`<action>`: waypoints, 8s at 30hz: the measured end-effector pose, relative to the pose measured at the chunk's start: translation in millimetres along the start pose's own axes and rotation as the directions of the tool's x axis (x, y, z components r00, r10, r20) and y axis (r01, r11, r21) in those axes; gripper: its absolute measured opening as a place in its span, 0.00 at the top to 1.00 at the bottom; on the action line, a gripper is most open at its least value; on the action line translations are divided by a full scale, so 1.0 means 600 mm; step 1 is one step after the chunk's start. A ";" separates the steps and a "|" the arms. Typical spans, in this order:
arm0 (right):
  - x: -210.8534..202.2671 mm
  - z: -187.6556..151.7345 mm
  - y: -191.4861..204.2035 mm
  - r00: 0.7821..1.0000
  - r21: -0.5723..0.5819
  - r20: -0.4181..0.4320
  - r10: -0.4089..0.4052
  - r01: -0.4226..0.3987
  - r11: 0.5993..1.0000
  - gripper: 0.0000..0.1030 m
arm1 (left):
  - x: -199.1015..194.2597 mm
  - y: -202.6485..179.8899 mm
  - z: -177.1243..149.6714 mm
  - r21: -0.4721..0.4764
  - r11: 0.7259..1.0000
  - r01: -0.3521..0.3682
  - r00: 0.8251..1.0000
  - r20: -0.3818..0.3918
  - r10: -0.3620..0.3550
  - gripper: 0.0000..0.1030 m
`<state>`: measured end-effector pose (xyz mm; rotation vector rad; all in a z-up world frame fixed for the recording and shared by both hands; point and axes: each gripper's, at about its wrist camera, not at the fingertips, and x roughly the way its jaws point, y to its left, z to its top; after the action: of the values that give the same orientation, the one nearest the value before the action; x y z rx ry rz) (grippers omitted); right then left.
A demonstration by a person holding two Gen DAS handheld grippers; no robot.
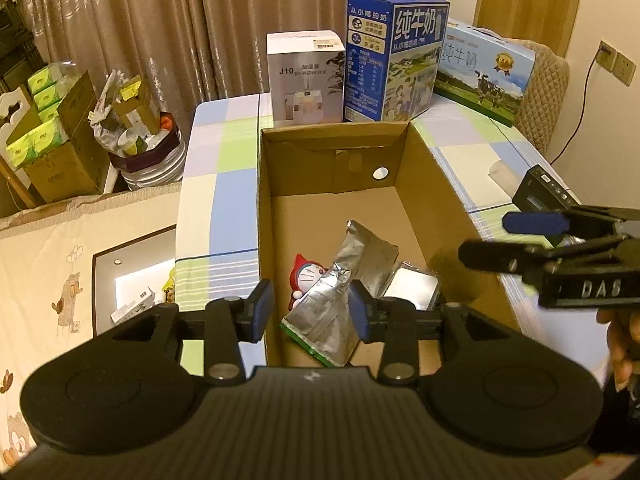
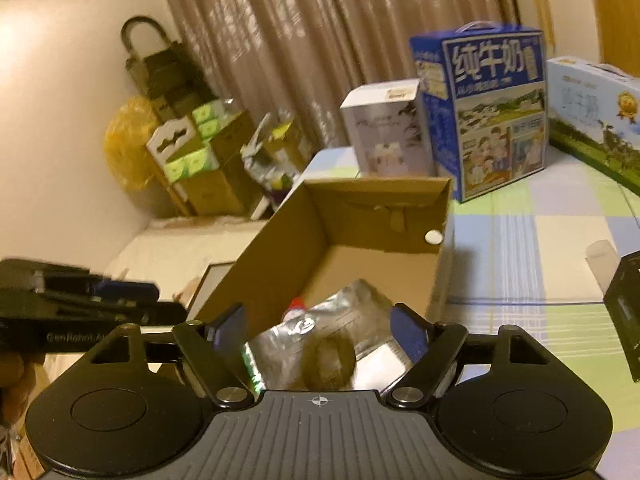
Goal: Organize objects
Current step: 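Lower the foil bag into the box with the left tool while the right tool lowers the hair tie in, then open both tools to release the items and move back over the table, then grasp the black product box with the left tool while the right tool grasps the cotton swab bag, then lift and carry the black box and swab bag toward the cardboard box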
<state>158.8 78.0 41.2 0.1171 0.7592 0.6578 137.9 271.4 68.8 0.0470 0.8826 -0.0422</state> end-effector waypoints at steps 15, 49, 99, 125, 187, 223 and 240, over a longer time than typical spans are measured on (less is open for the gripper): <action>-0.073 -0.039 -0.041 0.999 0.063 -0.012 -0.045 0.045 0.997 0.27 | -0.041 -0.034 -0.043 -0.083 0.997 -0.001 0.999 0.046 0.005 0.34; -0.282 -0.112 -0.167 0.974 0.098 0.042 -0.224 0.219 0.971 0.27 | -0.106 -0.220 -0.093 -0.148 0.987 0.057 0.987 0.158 -0.033 0.01; -0.327 -0.126 -0.485 0.904 0.166 0.017 -0.427 0.419 0.893 0.27 | 0.107 -0.508 0.047 0.013 0.978 0.209 0.977 0.049 -0.209 0.07; -0.131 -0.138 -0.598 0.939 0.033 -0.104 -0.327 0.332 0.943 0.50 | 0.376 -0.657 0.133 0.029 0.964 0.266 0.960 -0.097 -0.262 0.37; -0.185 -0.128 -0.498 0.934 0.025 -0.140 -0.329 0.336 0.942 0.78 | 0.259 -0.559 0.051 0.182 0.950 0.253 0.952 -0.220 -0.212 0.63; -0.299 -0.128 -0.179 0.980 0.019 -0.010 -0.198 0.199 0.980 0.78 | -0.080 -0.362 -0.048 0.020 0.983 0.184 0.983 0.023 -0.184 0.63; -0.252 -0.126 -0.105 0.990 -0.062 -0.030 -0.135 0.133 0.989 0.78 | -0.117 -0.279 -0.073 -0.034 0.991 0.133 0.990 0.054 -0.131 0.63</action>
<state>58.8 -71.6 56.1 0.0001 0.7730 0.5555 50.1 108.3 91.3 -0.0476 0.8336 -0.1498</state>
